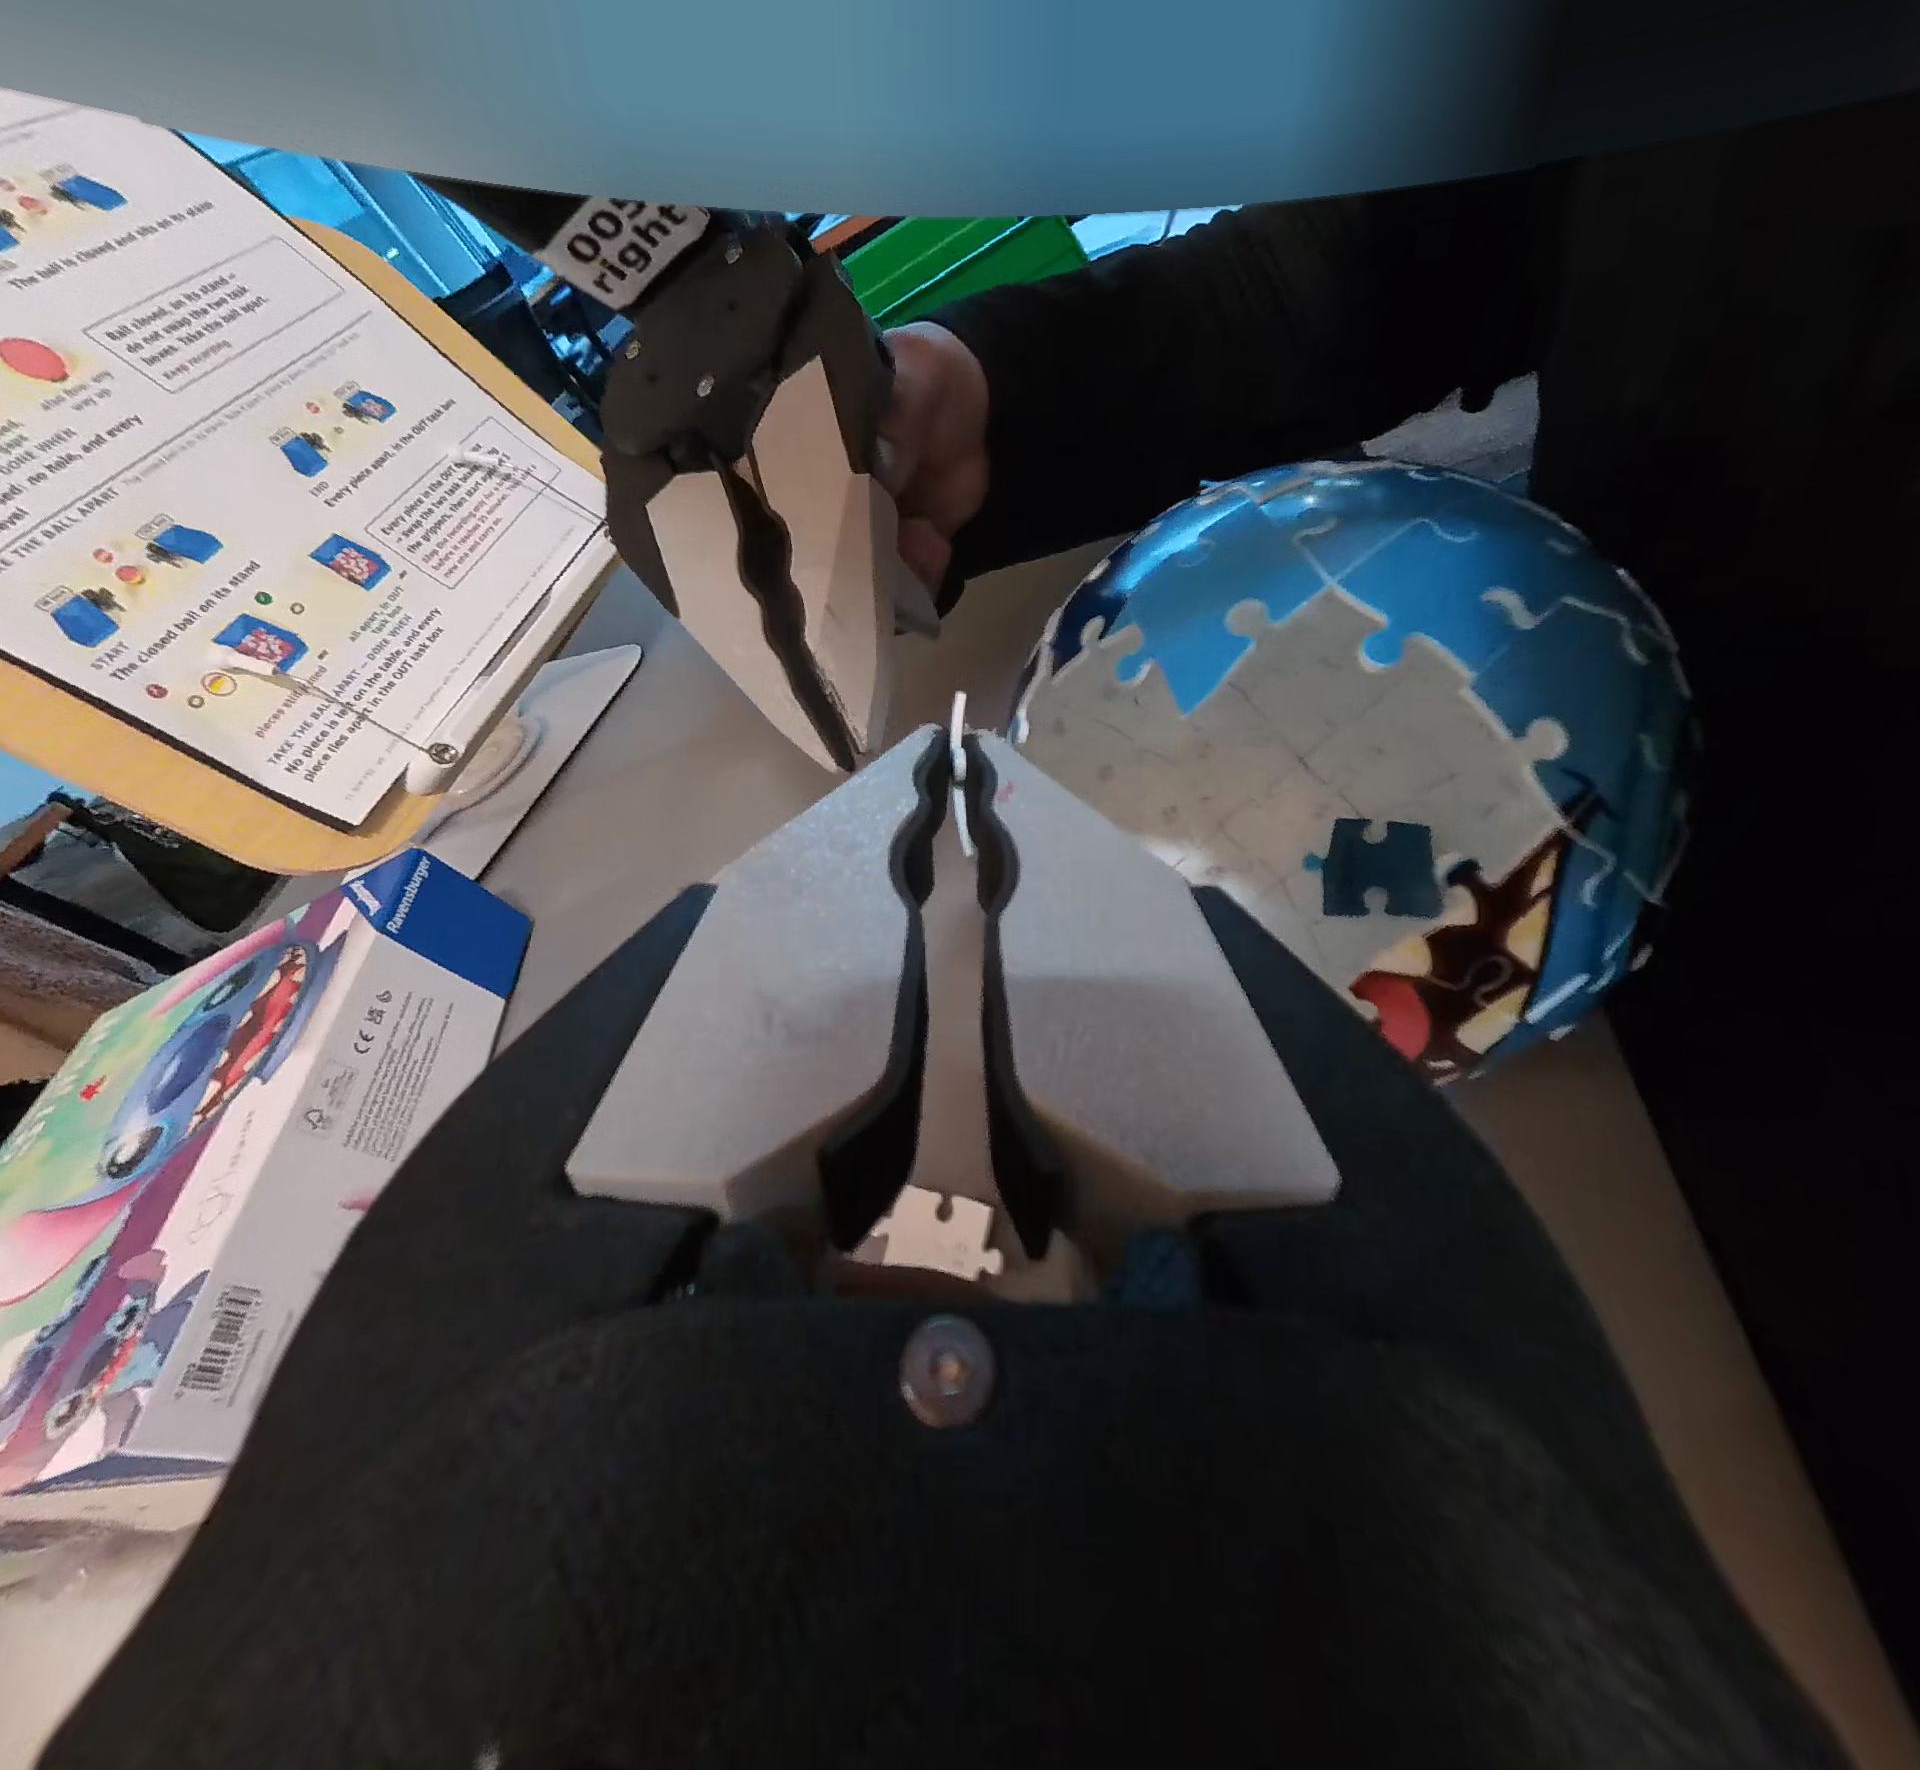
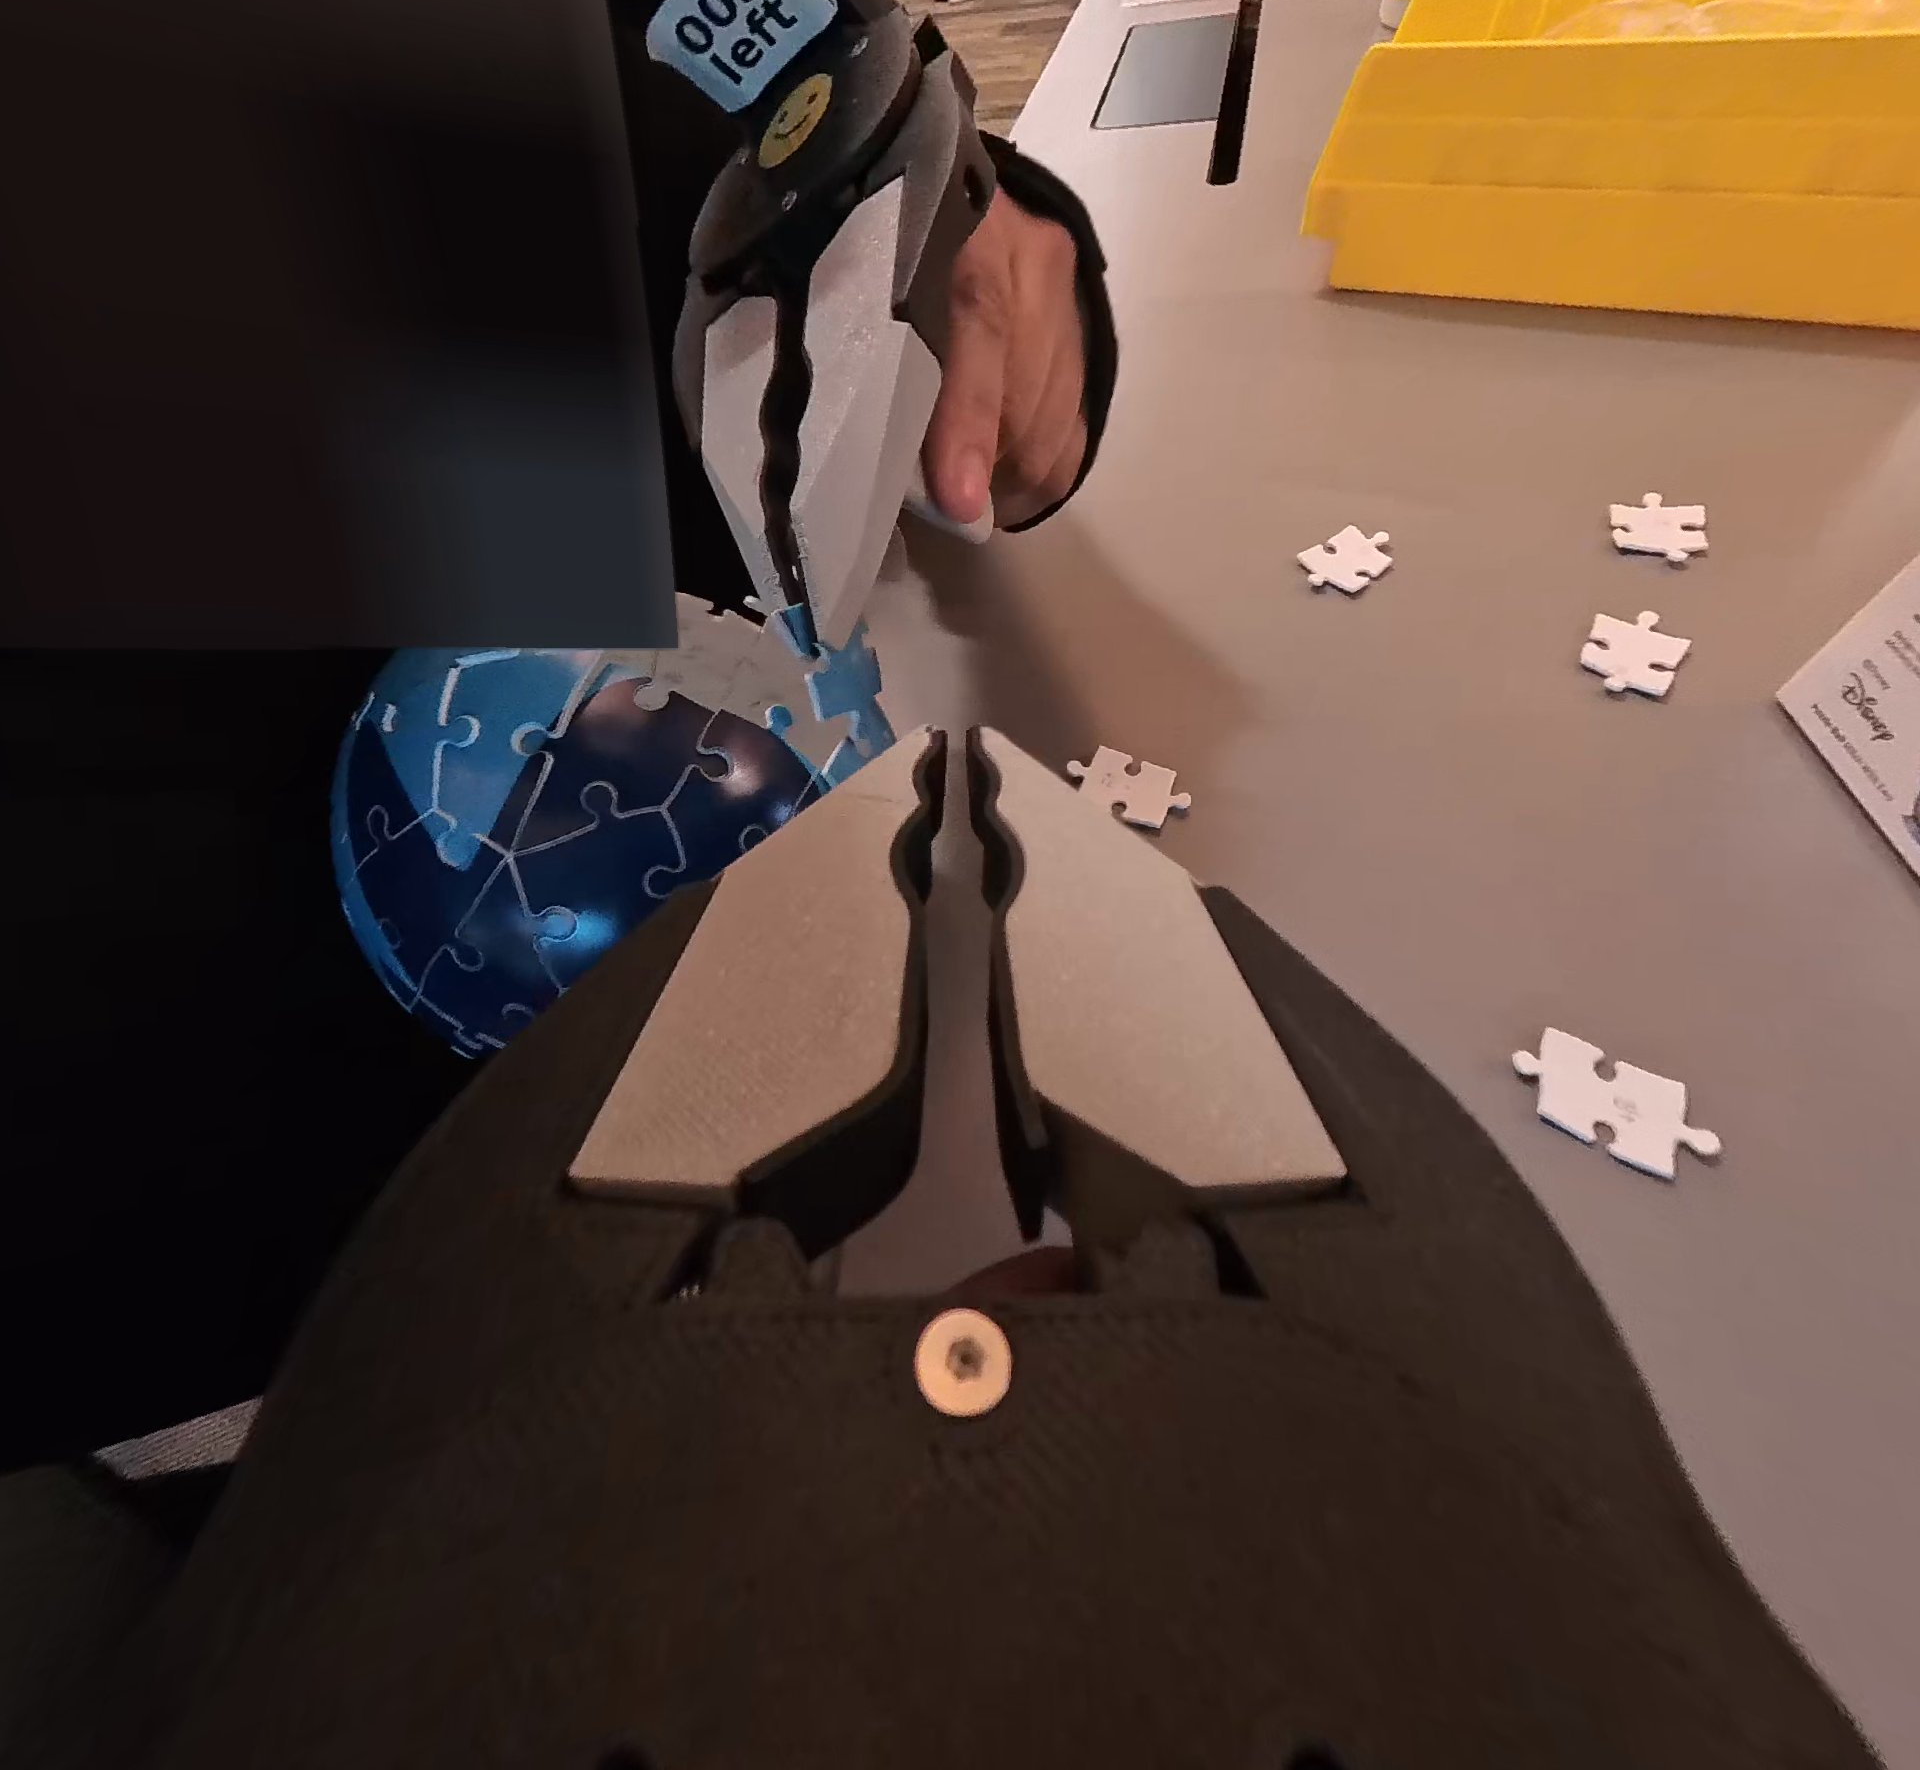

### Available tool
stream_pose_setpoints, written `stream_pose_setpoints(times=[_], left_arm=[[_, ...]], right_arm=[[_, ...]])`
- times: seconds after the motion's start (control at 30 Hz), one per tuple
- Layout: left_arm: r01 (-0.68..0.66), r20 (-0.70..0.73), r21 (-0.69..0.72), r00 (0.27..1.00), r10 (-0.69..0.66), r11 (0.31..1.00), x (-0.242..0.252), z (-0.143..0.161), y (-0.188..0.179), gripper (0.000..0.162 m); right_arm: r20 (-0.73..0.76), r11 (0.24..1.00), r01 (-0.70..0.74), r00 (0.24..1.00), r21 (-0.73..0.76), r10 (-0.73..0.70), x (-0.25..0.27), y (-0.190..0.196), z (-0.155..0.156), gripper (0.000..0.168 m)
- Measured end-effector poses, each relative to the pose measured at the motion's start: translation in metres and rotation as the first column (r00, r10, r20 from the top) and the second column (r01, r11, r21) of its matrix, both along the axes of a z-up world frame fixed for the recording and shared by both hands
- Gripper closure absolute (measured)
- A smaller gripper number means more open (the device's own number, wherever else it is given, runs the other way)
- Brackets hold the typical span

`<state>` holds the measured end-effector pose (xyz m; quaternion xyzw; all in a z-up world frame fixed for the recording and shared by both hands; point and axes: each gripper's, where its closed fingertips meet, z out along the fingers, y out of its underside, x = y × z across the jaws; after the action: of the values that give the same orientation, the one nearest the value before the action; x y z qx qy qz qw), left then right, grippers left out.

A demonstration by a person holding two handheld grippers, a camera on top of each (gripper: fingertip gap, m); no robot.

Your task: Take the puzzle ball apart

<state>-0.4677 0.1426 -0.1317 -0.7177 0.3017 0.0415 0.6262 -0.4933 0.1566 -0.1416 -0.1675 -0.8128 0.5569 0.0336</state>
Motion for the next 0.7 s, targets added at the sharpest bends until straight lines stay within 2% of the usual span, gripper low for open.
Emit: stream_pose_setpoints(times=[0.27, 0.7], left_arm=[[-0.048, 0.145, -0.029, 0.988, 0.052, 0.998, -0.003, -0.003, 0.001, 0.162], [-0.083, 0.178, -0.038, 0.98, 0.088, 0.996, -0.003, -0.003, -0.002, 0.162]], right_arm=[[0.06, 0.999, -0.027, 0.998, 0.037, 0.025, -0.002, -0.008, -0.015, 0.168], [0.111, 0.991, -0.131, 0.986, 0.033, 0.127, 0.005, -0.024, -0.016, 0.168]])
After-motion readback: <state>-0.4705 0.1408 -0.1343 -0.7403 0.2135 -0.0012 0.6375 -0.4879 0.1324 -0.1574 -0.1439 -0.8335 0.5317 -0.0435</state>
